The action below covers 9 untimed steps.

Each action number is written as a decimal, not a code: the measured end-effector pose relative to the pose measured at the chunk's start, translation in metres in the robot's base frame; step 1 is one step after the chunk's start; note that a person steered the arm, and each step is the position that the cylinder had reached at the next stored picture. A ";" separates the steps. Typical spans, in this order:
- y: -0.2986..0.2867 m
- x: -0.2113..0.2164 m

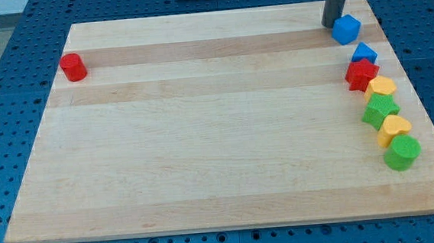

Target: Push the cube into the triangle

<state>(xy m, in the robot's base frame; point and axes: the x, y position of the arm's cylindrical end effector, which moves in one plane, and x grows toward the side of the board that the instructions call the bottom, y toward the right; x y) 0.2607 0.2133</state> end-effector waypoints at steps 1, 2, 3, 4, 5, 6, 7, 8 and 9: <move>0.003 0.001; 0.003 0.002; 0.003 0.002; 0.003 0.005; 0.003 0.014; 0.003 0.016; 0.003 -0.001; 0.011 -0.010; 0.024 -0.008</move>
<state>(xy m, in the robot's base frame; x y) 0.2523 0.2371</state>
